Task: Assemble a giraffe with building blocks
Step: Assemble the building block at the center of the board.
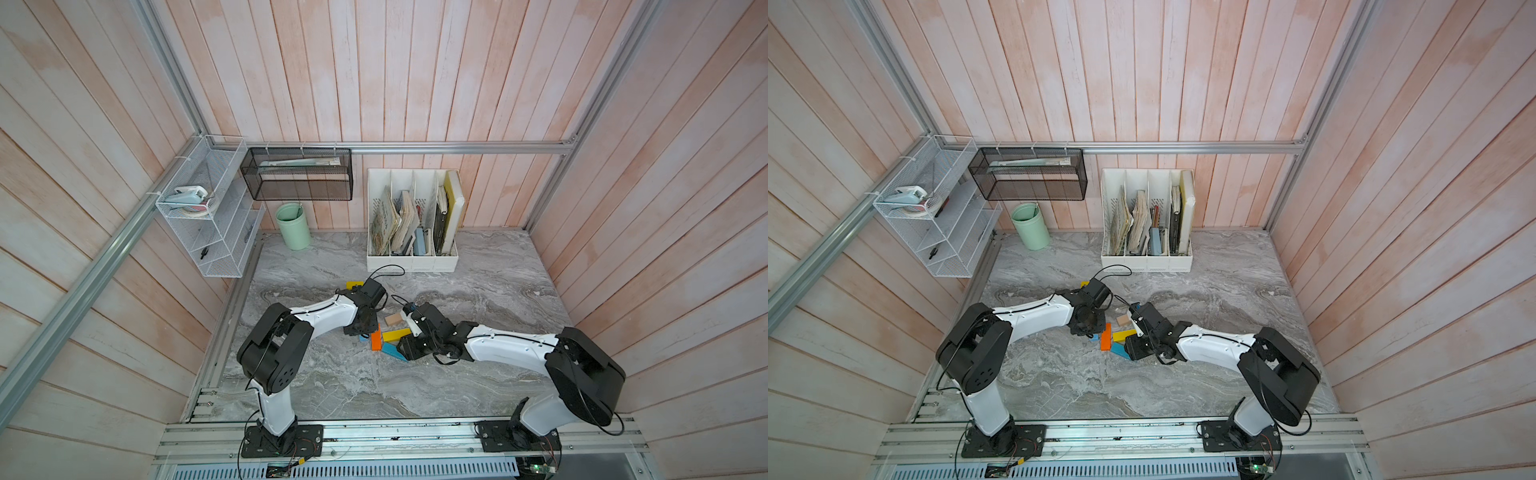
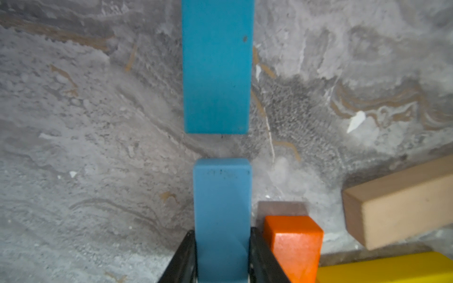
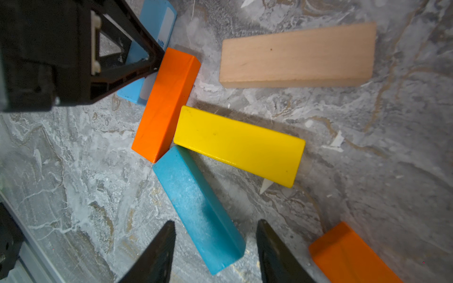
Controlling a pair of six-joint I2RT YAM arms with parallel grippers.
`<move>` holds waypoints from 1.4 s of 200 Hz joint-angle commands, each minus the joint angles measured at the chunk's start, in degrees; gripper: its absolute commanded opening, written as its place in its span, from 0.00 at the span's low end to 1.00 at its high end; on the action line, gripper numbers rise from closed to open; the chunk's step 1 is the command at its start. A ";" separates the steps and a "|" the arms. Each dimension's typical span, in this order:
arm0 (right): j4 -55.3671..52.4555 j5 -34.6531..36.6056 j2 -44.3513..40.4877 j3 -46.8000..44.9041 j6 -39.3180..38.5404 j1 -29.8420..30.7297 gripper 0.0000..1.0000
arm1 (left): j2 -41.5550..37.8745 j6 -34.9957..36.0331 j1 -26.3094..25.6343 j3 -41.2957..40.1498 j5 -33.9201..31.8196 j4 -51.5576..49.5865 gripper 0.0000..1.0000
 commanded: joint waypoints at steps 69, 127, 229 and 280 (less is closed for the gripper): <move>0.69 -0.62 1.08 -0.71 0.13 -0.30 0.55 | 1.90 1.16 1.03 -0.93 -0.20 -2.13 0.39; 0.97 -0.88 1.51 -0.71 0.22 -0.35 0.55 | 2.40 1.86 1.47 -0.59 -0.24 -2.36 0.43; -3.34 2.91 0.81 3.87 -0.20 1.72 0.50 | -11.42 0.19 -0.75 1.47 -0.31 -7.28 0.67; -5.59 0.64 8.51 14.88 -0.03 5.88 0.00 | -32.39 -0.33 5.73 -0.92 -1.56 -5.26 0.49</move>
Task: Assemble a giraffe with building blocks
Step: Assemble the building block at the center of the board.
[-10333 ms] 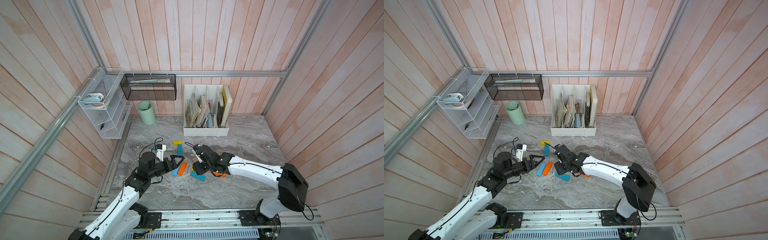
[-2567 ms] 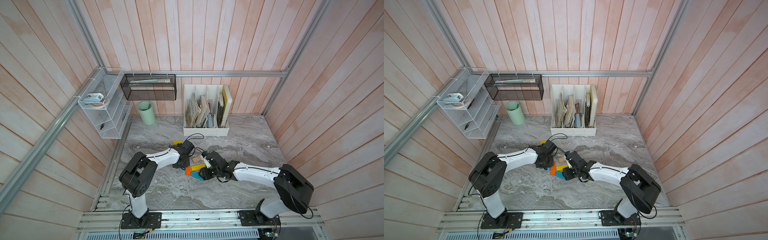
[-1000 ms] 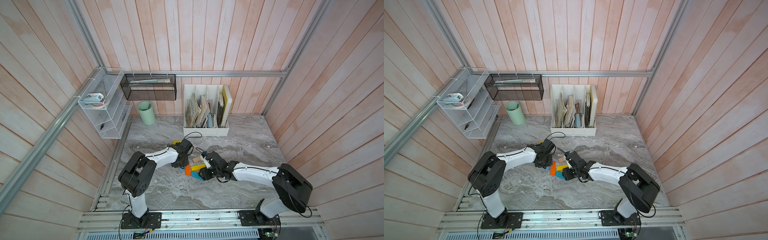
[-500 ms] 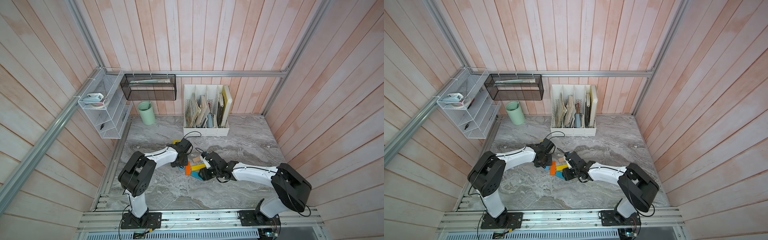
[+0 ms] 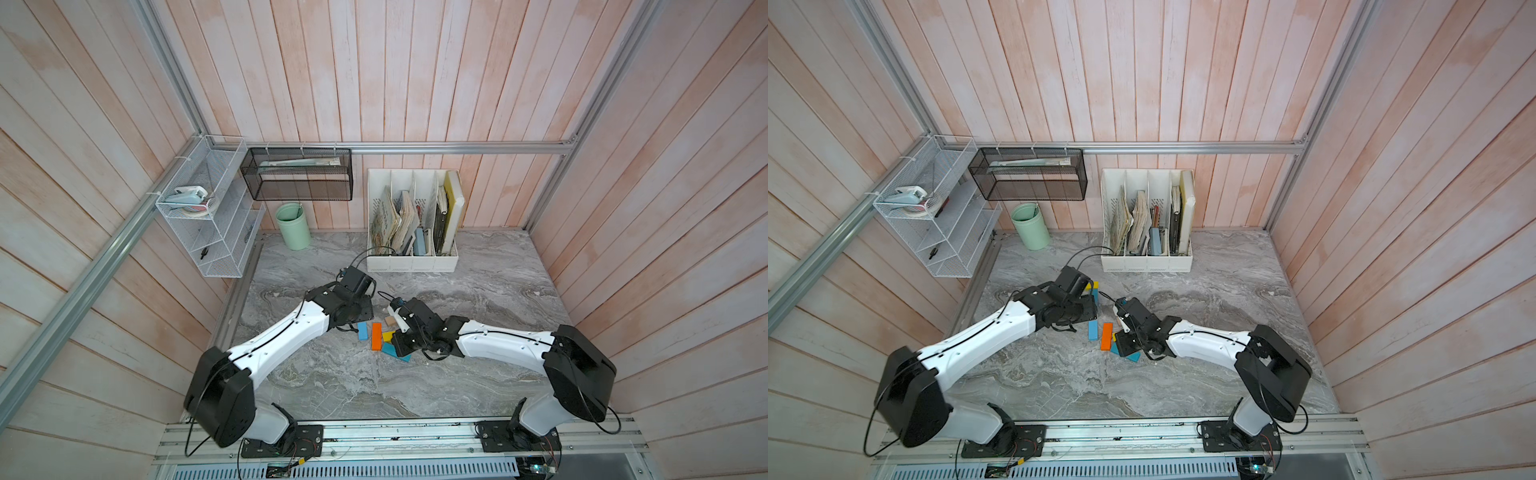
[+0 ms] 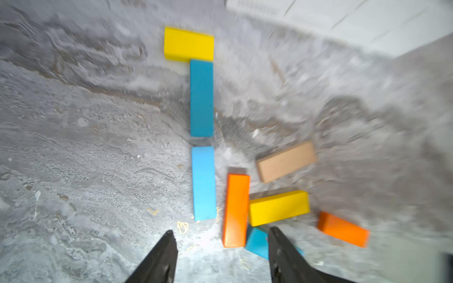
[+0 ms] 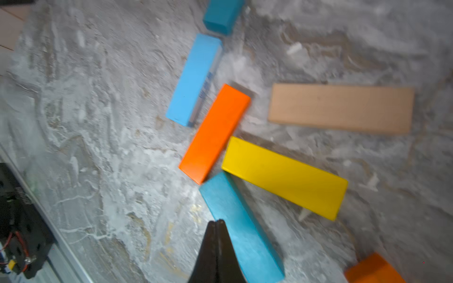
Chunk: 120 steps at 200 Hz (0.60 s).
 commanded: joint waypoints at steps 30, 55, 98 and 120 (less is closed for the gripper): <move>-5.18 -2.23 12.79 12.16 -0.87 3.15 0.00 | -12.95 2.84 15.77 -6.95 4.72 5.13 0.06; -7.03 -1.70 17.88 17.34 -0.30 3.88 0.00 | -14.04 4.09 18.79 -9.11 6.81 6.86 0.00; -8.10 -1.12 21.68 21.15 1.23 4.31 0.00 | -13.82 5.48 19.70 -9.78 7.77 8.51 0.00; -8.13 -1.29 22.51 21.53 1.53 4.45 0.00 | -13.35 5.95 20.29 -9.75 8.37 8.75 0.00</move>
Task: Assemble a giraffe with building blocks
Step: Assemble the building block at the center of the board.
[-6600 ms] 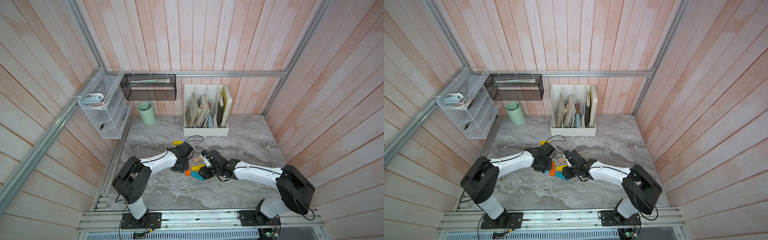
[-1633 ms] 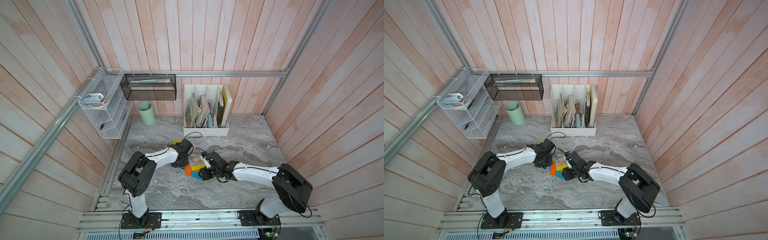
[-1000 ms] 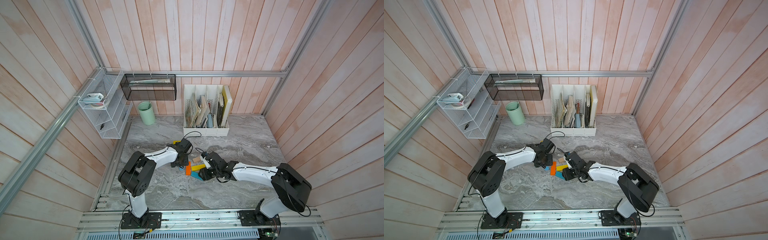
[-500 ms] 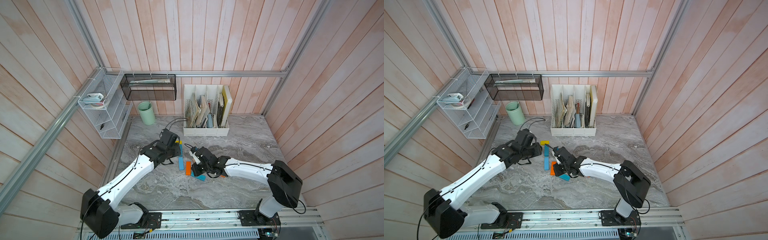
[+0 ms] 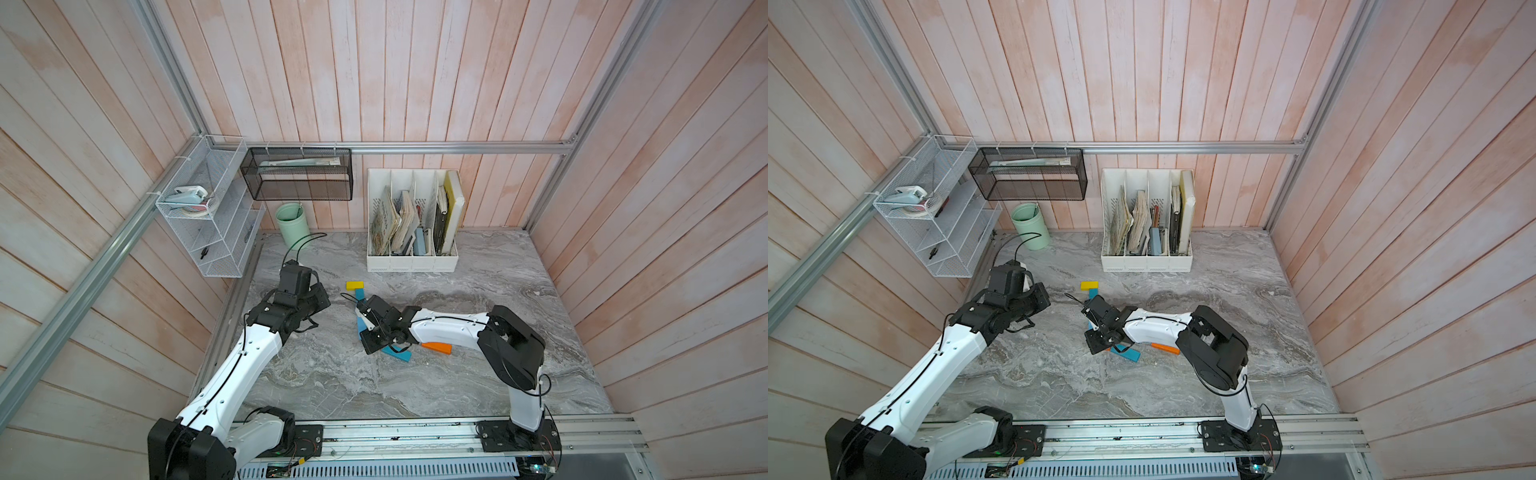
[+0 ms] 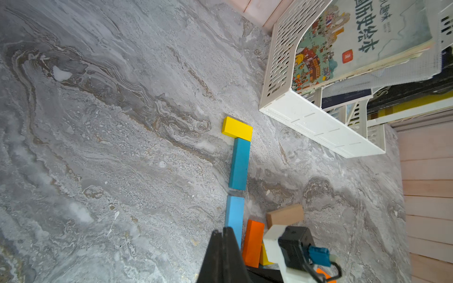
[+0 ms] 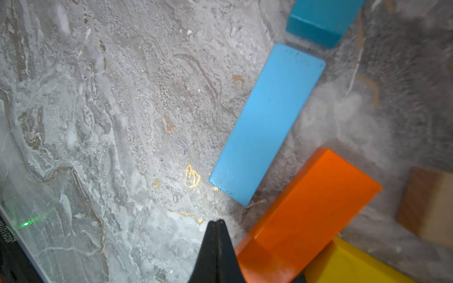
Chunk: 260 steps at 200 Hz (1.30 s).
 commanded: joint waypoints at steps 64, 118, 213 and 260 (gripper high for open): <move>-0.93 -0.41 2.71 1.69 1.14 0.54 0.00 | 0.12 2.18 1.37 -0.82 1.84 2.35 0.00; -0.41 -0.50 3.78 2.51 0.79 0.54 0.00 | 0.13 1.99 1.45 -0.93 2.27 2.31 0.00; -0.03 0.09 4.84 3.18 0.09 0.06 0.00 | 1.36 2.25 1.45 -1.07 3.59 2.93 0.00; 0.19 0.04 4.85 3.21 -0.14 -0.34 0.00 | 1.36 2.34 1.44 -1.03 3.94 3.01 0.00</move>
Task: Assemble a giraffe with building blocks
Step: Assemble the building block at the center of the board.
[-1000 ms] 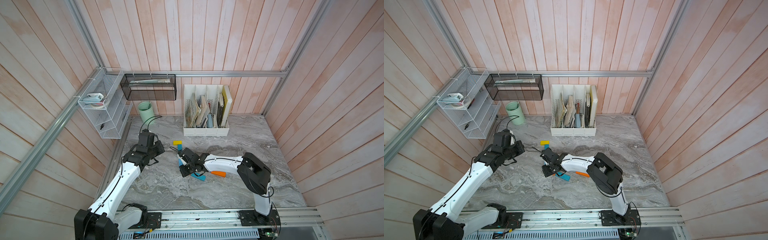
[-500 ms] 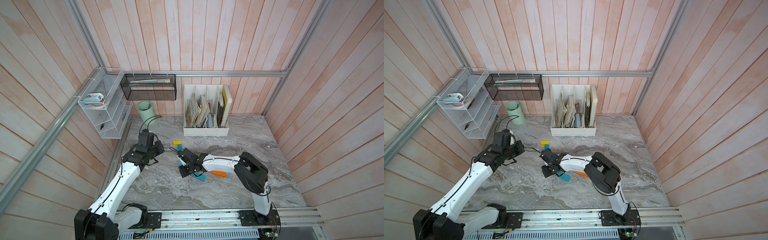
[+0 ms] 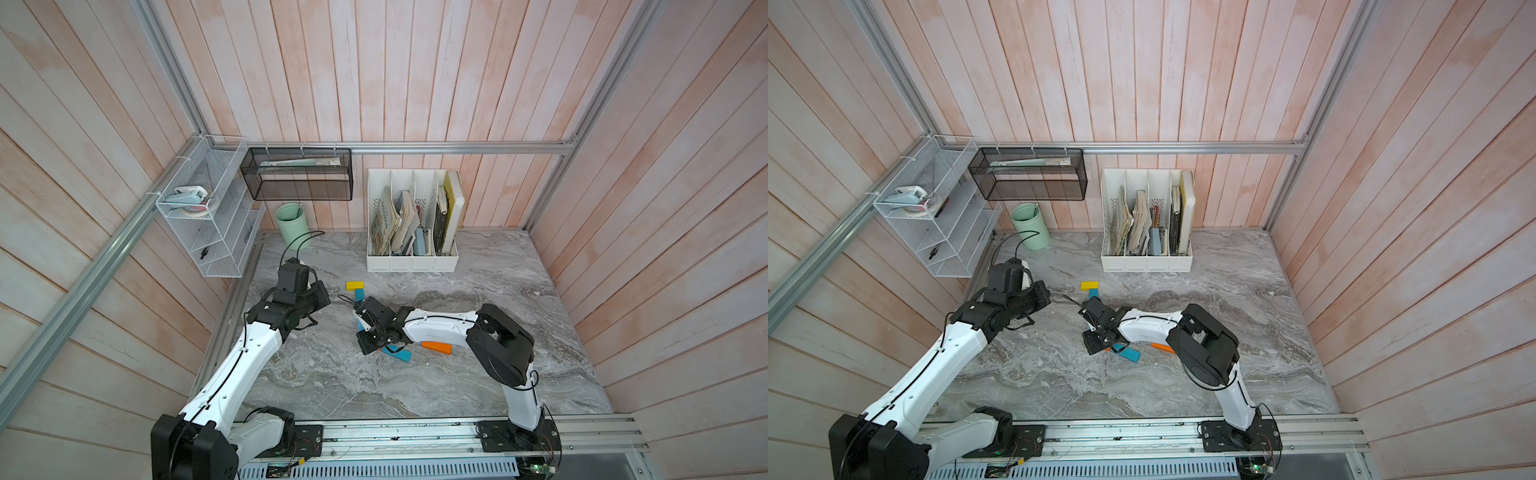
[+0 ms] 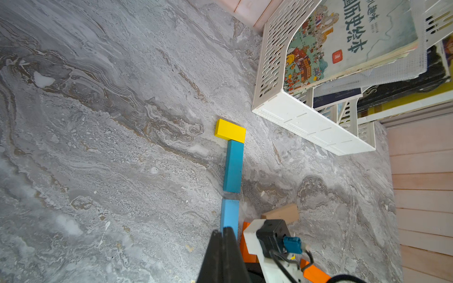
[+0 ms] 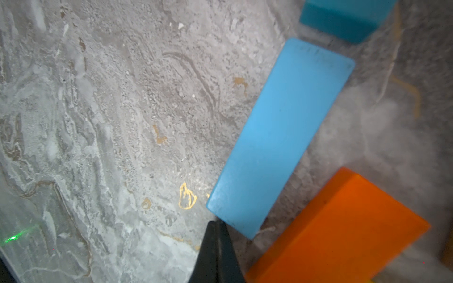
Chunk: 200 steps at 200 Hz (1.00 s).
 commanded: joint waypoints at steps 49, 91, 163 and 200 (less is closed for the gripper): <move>-0.20 0.28 1.05 1.11 -0.83 -1.03 0.00 | 0.99 1.09 0.31 -0.29 1.24 1.25 0.00; -0.19 -0.02 1.58 1.63 -1.24 -1.48 0.00 | 1.52 1.34 0.31 0.70 1.24 1.03 0.00; 0.47 -1.60 1.80 1.47 -1.42 -1.56 0.00 | 1.78 1.44 0.33 0.98 1.50 1.14 0.00; 1.30 -2.99 1.93 1.54 -1.08 -1.31 0.00 | 1.92 1.63 0.32 0.84 1.50 1.19 0.00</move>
